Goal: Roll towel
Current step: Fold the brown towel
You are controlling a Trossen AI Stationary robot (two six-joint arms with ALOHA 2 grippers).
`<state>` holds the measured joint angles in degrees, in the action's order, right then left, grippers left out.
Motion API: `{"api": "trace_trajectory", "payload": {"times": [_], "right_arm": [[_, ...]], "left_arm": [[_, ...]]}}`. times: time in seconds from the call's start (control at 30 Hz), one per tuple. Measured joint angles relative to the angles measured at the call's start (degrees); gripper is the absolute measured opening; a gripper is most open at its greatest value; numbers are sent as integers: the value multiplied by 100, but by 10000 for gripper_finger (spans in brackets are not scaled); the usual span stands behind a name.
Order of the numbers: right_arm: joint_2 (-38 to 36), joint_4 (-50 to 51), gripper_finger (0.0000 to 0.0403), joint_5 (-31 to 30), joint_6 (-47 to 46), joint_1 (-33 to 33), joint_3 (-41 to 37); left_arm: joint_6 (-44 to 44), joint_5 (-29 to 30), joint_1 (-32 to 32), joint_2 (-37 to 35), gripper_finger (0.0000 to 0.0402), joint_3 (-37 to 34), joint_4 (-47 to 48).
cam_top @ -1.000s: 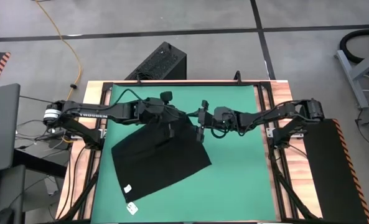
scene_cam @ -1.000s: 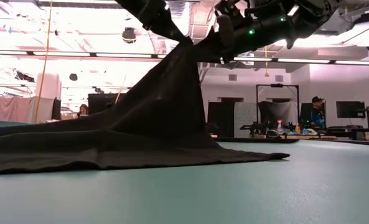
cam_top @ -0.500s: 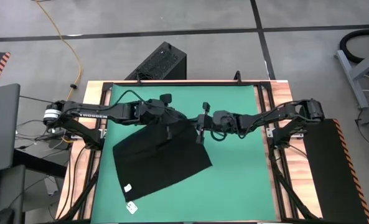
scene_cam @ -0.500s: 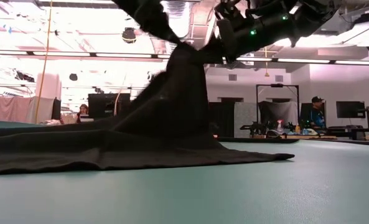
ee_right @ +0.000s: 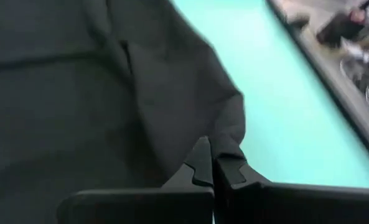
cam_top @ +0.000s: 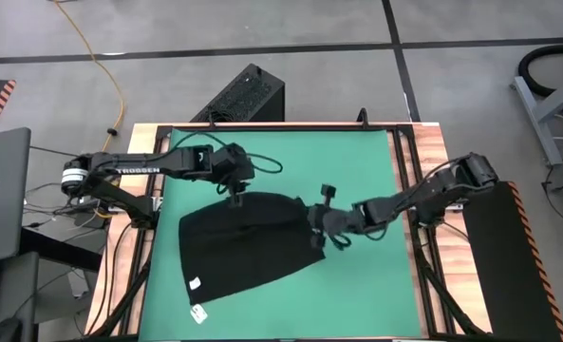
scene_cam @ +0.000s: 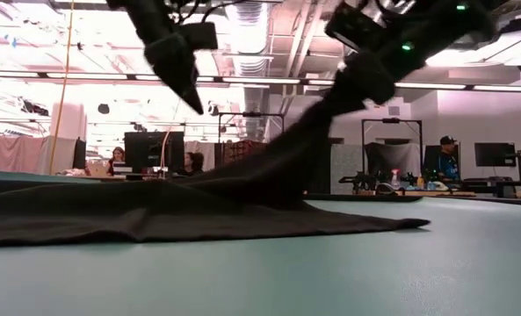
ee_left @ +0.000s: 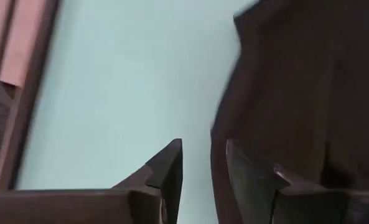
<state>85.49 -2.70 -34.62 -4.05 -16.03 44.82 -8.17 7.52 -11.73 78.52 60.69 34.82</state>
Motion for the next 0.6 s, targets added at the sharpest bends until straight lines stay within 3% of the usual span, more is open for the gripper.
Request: {"api": "trace_trajectory", "payload": {"times": [0.13,0.3,0.47,0.6], "right_arm": [[0,814,3,-572,-963,-585,0],[0,1206,3,-1888,-1533,-860,0],[0,1205,6,-2632,-1162,-24,0],[0,1205,32,-2563,-926,1027,0]], "left_arm": [[66,-24,-47,2,116,-542,-209],[569,-391,42,-24,116,-920,-341],[563,49,483,-414,109,-860,-235],[606,447,932,-990,101,-798,-240]]}}
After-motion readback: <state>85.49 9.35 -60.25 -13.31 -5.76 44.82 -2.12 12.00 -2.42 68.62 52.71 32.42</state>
